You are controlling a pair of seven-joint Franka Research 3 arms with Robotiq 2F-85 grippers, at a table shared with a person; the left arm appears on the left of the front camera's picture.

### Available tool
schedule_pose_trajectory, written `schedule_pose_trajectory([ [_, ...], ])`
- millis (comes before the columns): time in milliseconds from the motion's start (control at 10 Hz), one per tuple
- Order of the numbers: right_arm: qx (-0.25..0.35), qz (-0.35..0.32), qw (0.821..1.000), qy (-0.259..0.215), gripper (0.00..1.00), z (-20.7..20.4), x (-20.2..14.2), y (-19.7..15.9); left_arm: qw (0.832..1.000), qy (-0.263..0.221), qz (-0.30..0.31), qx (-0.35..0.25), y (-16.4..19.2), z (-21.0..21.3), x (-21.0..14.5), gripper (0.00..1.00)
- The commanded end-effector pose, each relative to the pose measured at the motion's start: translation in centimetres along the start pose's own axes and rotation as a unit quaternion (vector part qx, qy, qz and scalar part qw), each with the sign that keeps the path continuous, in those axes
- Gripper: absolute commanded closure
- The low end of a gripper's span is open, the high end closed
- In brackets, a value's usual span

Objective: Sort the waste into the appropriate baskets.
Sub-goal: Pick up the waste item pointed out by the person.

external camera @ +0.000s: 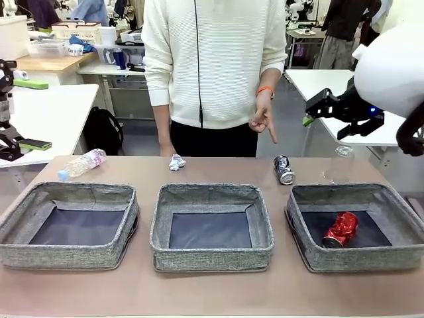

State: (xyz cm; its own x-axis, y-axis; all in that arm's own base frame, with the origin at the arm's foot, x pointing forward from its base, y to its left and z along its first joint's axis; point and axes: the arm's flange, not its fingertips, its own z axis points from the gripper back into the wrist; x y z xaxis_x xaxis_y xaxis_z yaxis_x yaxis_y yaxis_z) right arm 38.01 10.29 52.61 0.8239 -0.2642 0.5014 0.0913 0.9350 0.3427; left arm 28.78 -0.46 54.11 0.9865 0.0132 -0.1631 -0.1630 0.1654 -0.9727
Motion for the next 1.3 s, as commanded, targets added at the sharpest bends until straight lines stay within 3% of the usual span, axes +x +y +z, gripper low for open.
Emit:
schedule_pose_trajectory([
  [0,-0.044,0.037,0.997,0.054,0.00,-3.6,2.8,2.0,1.000,0.003,0.000,-0.007,-0.4,-0.1,-0.2,0.00],
  [100,-0.045,0.049,0.993,0.095,0.00,-6.6,4.1,2.3,1.000,0.003,0.000,-0.007,-0.4,-0.1,-0.2,0.00],
  [200,-0.091,0.042,0.988,0.121,0.00,-9.3,6.2,2.0,1.000,0.003,0.000,-0.007,-0.4,-0.1,-0.2,0.00],
  [500,-0.108,0.084,0.973,0.186,0.00,-16.9,9.0,2.0,1.000,0.003,0.000,-0.007,-0.4,-0.1,-0.2,0.00],
  [800,-0.156,0.088,0.964,0.196,0.00,-23.7,9.1,1.9,1.000,0.003,0.000,-0.007,-0.4,-0.1,-0.2,0.00],
  [1200,-0.182,0.063,0.962,0.193,0.00,-29.7,8.9,0.1,1.000,0.003,0.000,-0.007,-0.4,-0.1,-0.2,0.00],
])
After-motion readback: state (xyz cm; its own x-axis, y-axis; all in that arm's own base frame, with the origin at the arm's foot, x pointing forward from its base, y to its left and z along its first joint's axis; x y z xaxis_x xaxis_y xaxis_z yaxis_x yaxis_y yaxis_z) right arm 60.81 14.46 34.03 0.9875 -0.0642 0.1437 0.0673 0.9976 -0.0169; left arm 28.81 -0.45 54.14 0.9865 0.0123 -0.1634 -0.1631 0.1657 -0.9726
